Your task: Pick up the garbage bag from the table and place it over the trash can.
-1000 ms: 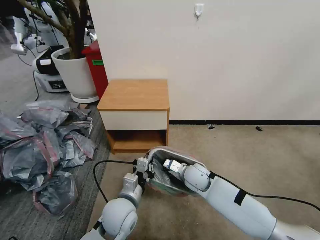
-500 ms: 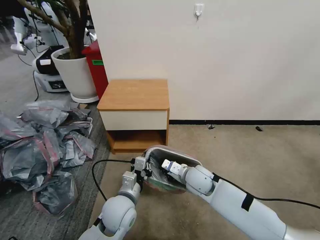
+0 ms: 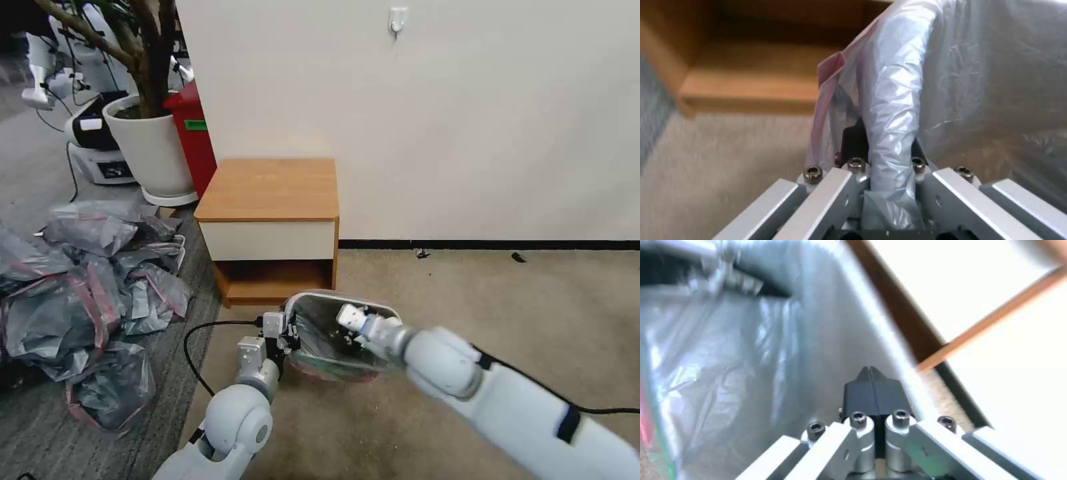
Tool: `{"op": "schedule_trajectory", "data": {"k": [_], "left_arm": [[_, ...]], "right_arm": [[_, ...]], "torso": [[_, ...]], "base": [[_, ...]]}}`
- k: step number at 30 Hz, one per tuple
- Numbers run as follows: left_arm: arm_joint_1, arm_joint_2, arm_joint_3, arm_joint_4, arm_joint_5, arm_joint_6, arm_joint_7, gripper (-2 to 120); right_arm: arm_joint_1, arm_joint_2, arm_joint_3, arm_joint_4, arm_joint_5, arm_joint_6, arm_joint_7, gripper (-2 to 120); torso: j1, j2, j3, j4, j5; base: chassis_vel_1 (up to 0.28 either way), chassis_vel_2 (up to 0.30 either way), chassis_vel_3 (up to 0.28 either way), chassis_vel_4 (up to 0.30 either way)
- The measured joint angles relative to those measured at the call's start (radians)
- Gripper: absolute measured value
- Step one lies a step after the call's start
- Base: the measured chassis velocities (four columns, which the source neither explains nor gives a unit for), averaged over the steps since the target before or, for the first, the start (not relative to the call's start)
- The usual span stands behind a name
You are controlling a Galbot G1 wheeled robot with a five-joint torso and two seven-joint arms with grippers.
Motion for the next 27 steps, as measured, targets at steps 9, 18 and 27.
{"op": "schedule_trajectory", "data": {"k": [9, 18, 27], "left_arm": [[-0.021, 0.011, -0.053, -0.035, -0.372, 0.115, -0.213, 2], [-0.05, 0.019, -0.043, -0.017, -0.5, 0.165, -0.349, 2], [-0.063, 0.018, -0.025, 0.007, -0.503, 0.197, -0.384, 2]], "right_arm": [[-0.213, -0.039, 0.231, 0.077, 0.042, 0.308, 0.348, 2], [-0.379, 0.097, 0.38, 0.085, 0.0, 0.479, 0.462, 38], [-0.389, 0.129, 0.379, 0.076, -0.005, 0.478, 0.464, 68]], "torso": [[0.0, 0.0, 0.0, 0.0002, 0.0001], [0.0, 0.0, 0.0, 0.0, -0.0002], [0.0, 0.0, 0.0, 0.0001, -0.0003]], "base": [[0.0, 0.0, 0.0, 0.0], [0.0, 0.0, 0.0, 0.0], [0.0, 0.0, 0.0, 0.0]]}}
